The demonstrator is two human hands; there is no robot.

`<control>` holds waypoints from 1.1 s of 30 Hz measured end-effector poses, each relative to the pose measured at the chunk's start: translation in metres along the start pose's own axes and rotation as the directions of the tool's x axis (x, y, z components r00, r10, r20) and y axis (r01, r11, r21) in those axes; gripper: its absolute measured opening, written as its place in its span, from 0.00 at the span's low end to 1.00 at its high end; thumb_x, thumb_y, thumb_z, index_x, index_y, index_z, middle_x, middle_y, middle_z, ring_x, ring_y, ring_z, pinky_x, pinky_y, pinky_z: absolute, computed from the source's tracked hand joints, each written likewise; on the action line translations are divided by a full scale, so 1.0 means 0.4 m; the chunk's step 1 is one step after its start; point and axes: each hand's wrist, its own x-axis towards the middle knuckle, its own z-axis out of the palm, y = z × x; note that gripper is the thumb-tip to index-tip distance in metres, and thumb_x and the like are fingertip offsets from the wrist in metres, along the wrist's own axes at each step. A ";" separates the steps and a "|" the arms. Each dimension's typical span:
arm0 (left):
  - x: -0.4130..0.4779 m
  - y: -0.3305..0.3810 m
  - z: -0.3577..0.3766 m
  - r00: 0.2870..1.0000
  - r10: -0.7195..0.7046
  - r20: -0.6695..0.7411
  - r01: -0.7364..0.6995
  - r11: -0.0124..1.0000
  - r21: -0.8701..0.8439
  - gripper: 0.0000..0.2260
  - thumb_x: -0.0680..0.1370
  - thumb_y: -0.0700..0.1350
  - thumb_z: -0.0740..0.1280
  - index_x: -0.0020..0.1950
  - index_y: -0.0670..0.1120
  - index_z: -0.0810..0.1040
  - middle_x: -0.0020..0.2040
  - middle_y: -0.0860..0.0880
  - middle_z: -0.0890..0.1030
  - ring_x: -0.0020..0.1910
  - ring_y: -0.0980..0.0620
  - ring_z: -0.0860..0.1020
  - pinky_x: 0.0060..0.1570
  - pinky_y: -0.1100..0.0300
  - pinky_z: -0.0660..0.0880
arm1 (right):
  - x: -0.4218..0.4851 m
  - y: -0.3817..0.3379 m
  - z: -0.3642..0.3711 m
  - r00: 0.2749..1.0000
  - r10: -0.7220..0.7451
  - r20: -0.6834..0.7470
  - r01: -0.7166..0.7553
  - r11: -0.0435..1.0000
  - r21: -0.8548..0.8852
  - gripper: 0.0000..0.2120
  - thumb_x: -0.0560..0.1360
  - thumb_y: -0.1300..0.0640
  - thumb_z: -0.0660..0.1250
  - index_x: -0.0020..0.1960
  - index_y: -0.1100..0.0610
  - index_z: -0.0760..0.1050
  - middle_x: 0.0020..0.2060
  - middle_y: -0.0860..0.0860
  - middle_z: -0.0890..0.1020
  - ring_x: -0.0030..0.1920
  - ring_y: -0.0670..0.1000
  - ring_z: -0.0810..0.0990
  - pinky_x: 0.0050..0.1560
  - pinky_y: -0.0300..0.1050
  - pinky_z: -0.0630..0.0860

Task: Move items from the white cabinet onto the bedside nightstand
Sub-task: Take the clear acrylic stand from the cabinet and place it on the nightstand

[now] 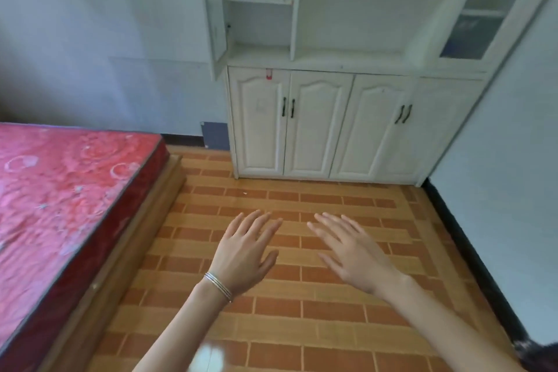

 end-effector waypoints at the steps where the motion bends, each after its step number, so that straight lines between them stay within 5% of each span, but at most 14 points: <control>1: 0.040 0.036 0.011 1.000 0.026 0.006 -0.026 1.000 -0.004 0.23 0.76 0.57 0.57 0.68 0.49 0.72 0.64 0.48 0.76 0.64 0.46 0.73 0.64 0.47 0.67 | -0.025 0.042 -0.009 0.999 0.034 -0.002 -0.034 0.999 -0.003 0.26 0.77 0.44 0.50 0.74 0.51 0.60 0.71 0.51 0.66 0.71 0.50 0.62 0.71 0.51 0.57; 14: 0.450 0.279 0.188 0.944 0.310 0.115 -0.304 0.950 -0.069 0.23 0.76 0.57 0.56 0.68 0.49 0.72 0.63 0.47 0.76 0.63 0.45 0.73 0.62 0.45 0.70 | -0.160 0.433 0.032 0.954 0.298 0.028 -0.298 0.955 0.005 0.27 0.77 0.44 0.48 0.74 0.51 0.60 0.72 0.50 0.65 0.72 0.50 0.60 0.71 0.51 0.55; 33: 1.301 0.247 0.377 0.865 0.499 -0.053 -0.501 0.864 -0.053 0.22 0.75 0.57 0.56 0.64 0.49 0.75 0.62 0.48 0.77 0.63 0.45 0.74 0.62 0.45 0.69 | 0.239 1.121 0.008 0.889 0.436 -0.140 -0.448 0.890 -0.079 0.24 0.78 0.45 0.51 0.70 0.53 0.67 0.67 0.51 0.71 0.69 0.50 0.66 0.69 0.53 0.60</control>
